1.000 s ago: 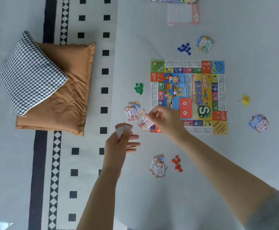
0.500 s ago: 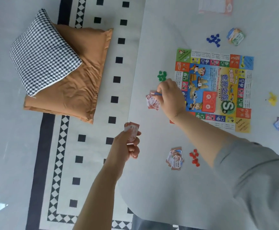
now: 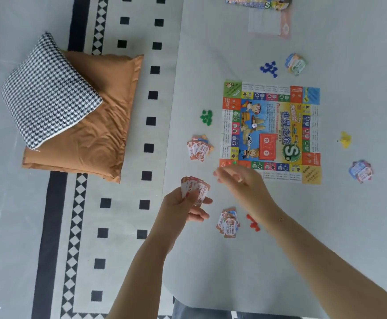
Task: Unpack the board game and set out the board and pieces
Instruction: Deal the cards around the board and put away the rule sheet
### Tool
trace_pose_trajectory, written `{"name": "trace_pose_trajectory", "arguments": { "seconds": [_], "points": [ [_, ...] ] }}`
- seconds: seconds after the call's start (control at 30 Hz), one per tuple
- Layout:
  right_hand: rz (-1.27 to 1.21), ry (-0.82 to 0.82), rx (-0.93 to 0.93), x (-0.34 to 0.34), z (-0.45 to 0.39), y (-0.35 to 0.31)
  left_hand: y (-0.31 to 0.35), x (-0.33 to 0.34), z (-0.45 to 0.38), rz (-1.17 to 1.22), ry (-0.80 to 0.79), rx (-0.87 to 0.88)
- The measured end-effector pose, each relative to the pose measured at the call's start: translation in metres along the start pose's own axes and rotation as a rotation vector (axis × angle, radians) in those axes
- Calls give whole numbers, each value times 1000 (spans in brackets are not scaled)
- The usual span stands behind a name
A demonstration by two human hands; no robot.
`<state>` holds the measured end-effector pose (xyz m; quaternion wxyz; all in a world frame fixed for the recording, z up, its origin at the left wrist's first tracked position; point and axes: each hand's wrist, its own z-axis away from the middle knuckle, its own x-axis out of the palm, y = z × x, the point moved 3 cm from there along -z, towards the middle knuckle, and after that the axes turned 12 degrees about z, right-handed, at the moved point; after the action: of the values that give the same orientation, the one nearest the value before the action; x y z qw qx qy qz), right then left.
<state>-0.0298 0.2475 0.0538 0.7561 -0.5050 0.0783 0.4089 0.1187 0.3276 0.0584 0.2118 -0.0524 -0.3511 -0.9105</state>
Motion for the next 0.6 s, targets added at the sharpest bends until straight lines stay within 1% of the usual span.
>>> {"name": "trace_pose_trajectory", "arguments": {
  "seconds": [0.07,0.17,0.27,0.33,0.4,0.53,0.6],
  "points": [
    [-43,-52,50,5,13,12,0,11,0,-36,-21,8],
    [-133,-29,99,5,22,23,-2,27,0,-84,-47,-3],
    [-211,6,69,1,30,23,-7,36,0,-88,-55,-27],
    [-196,33,30,-3,32,24,-8,41,0,-94,-59,-35],
    [-156,46,34,-6,31,29,-10,46,-2,-97,-70,-51],
    [-104,79,44,-9,32,47,-20,53,-5,-35,-120,-151],
    [-80,111,56,-10,36,58,-26,55,-5,-7,-122,-186]
  ]
}}
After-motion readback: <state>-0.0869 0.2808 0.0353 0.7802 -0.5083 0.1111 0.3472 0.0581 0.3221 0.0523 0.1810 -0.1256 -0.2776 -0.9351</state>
